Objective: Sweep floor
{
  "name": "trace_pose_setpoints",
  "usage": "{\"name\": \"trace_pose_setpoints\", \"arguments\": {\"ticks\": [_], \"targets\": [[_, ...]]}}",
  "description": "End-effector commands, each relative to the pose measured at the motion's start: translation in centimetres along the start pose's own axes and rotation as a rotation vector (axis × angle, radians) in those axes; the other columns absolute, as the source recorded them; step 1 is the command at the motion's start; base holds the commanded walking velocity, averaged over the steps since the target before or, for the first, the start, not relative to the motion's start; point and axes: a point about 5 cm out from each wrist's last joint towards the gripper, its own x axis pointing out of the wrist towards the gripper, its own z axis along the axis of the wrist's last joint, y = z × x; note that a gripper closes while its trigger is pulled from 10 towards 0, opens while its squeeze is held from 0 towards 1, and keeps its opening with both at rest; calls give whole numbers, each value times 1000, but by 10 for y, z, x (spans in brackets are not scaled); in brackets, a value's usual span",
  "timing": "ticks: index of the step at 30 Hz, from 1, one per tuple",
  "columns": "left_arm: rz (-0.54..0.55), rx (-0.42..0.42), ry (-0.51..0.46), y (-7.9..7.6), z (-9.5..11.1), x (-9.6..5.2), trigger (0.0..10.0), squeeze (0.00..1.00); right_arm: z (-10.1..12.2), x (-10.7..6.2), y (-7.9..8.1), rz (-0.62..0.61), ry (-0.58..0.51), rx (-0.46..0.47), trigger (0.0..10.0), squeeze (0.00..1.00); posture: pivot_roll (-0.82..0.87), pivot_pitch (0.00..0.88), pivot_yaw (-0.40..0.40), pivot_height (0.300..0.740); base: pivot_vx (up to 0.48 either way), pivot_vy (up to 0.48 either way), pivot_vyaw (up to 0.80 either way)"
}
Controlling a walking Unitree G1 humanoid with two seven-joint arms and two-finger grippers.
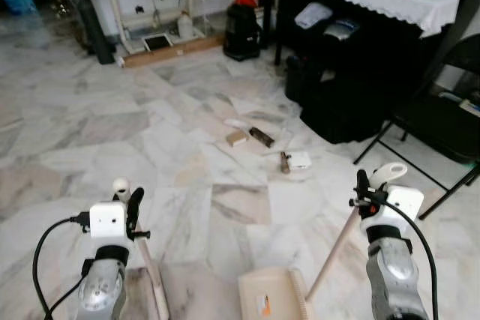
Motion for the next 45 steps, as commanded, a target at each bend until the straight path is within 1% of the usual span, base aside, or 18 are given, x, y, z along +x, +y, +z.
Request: {"name": "trace_pose_setpoints", "arguments": {"ticks": [1,5,8,12,14,18,27,33,45], "targets": [[-12,25,-41,4,9,2,10000,0,14,5,4,8,-64,8,10000,0,-41,0,24,740,319,0,0],[-19,27,-32,3,6,-1,10000,0,12,4,2,-4,-59,7,10000,0,-40,0,27,740,321,0,0],[-23,27,-32,3,6,-2,10000,0,13,3,4,0,-58,10,10000,0,-33,0,28,740,326,0,0],[-26,27,-33,3,7,-2,10000,0,13,3,6,6,-57,10,10000,0,-31,0,29,740,332,0,0],[-30,27,-34,2,7,-2,10000,0,11,3,8,8,-47,24,10000,0,-31,0,31,740,332,0,0],[-35,26,-34,2,7,-1,10000,0,11,3,8,0,-42,30,10000,0,-32,0,33,740,332,0,0],[-32,19,-31,0,7,1,10000,0,11,4,4,-14,-30,37,10000,0,-28,0,25,740,334,0,-800],[-27,17,-35,0,8,3,10000,0,11,5,5,-19,-27,40,10000,0,-26,0,27,740,333,0,-751],[-13,14,-34,1,8,3,10000,0,14,6,5,-20,-40,24,10000,0,-25,0,19,740,333,0,0]]}}
